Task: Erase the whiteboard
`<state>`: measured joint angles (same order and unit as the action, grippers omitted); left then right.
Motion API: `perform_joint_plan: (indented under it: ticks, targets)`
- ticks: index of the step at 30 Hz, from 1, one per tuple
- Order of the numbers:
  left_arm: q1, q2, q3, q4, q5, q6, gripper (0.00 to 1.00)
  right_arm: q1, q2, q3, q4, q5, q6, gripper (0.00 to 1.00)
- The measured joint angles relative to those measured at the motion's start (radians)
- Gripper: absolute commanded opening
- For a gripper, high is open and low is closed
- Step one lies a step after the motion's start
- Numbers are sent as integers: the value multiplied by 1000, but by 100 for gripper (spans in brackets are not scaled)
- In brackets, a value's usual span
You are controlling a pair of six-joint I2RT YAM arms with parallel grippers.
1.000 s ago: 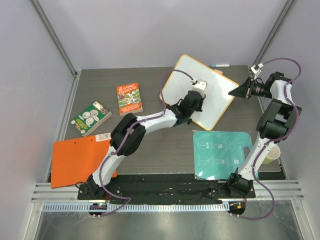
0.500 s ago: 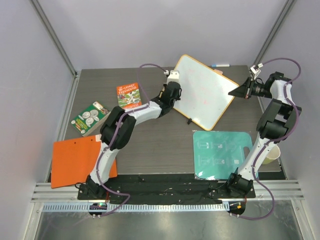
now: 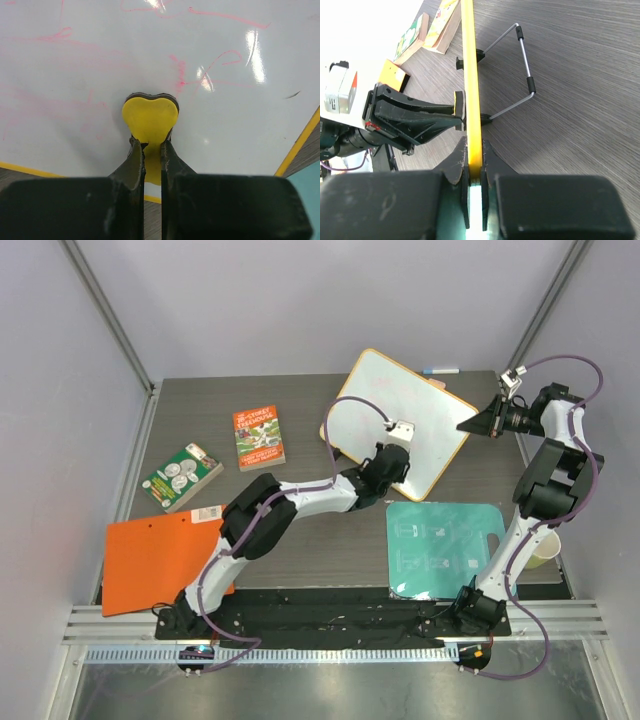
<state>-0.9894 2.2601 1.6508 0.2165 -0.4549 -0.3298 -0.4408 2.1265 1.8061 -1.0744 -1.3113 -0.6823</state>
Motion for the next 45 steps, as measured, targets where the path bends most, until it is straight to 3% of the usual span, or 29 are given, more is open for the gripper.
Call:
perform_joint_plan:
  ticks: [8, 14, 20, 25, 36, 45]
  targets:
    - [70, -14, 27, -66, 63, -69, 0, 2, -1, -5, 9, -2, 2, 1]
    - [235, -31, 26, -84, 7, -110, 0, 2, -2, -6, 3, 0, 3, 1]
    - [328, -2, 74, -147, -29, -116, 0, 2, -2, -6, -7, 0, 2, 1]
    - [285, 3, 69, -129, -51, -80, 0, 2, -2, -6, -14, 1, 0, 1]
    - [56, -13, 14, -98, -68, -67, 0, 0, -4, -6, -17, 5, -9, 1]
    - [183, -26, 14, -113, -48, -150, 0, 3, -6, -6, -23, 8, -15, 1]
